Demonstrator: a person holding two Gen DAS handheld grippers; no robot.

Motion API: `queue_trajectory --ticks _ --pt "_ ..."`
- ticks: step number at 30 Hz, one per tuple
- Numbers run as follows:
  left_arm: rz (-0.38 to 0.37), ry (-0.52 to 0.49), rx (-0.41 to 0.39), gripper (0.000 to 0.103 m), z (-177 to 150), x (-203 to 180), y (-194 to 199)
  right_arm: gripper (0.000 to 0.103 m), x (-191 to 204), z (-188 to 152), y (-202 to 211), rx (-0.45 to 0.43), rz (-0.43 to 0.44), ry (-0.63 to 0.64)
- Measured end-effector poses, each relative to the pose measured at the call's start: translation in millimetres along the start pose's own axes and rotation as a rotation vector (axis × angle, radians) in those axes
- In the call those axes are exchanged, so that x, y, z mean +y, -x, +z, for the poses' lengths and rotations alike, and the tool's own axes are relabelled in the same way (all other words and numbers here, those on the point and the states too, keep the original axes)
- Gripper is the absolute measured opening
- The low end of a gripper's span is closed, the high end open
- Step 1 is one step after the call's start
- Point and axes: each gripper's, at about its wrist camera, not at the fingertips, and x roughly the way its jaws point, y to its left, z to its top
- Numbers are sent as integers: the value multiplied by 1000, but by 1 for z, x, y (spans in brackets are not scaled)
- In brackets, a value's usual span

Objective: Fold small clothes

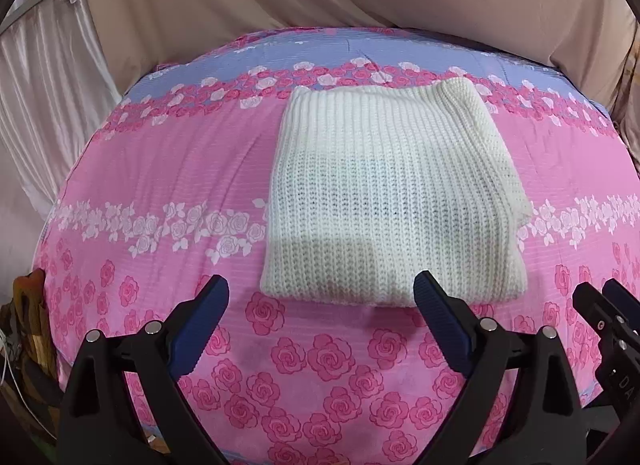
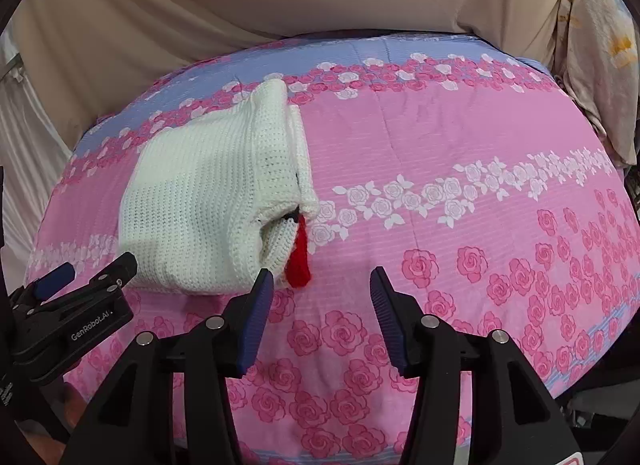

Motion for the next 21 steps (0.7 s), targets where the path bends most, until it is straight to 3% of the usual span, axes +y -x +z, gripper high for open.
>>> queue_trajectory --ticks 5,7,9,13,15,17,19,21 --pt "10 24 13 91 -4 7 -3 48 0 -1 -3 5 43 13" --pt "25 33 19 91 -4 11 -6 20 8 5 -2 -3 100 48" --pt "50 45 28 91 -3 17 -11 9 23 15 -2 -19 157 101" --pt "98 85 63 91 4 33 -33 8 53 29 -23 -24 155 239" --pt "118 78 95 91 4 37 -54 7 56 32 -61 53 93 275" --pt "135 63 134 92 1 38 -74 9 44 26 -97 117 8 268" --pt "119 69 156 93 -3 41 -85 20 31 26 -101 116 42 210" --pt "101 90 152 92 -2 45 -80 23 25 30 -86 128 78 153"
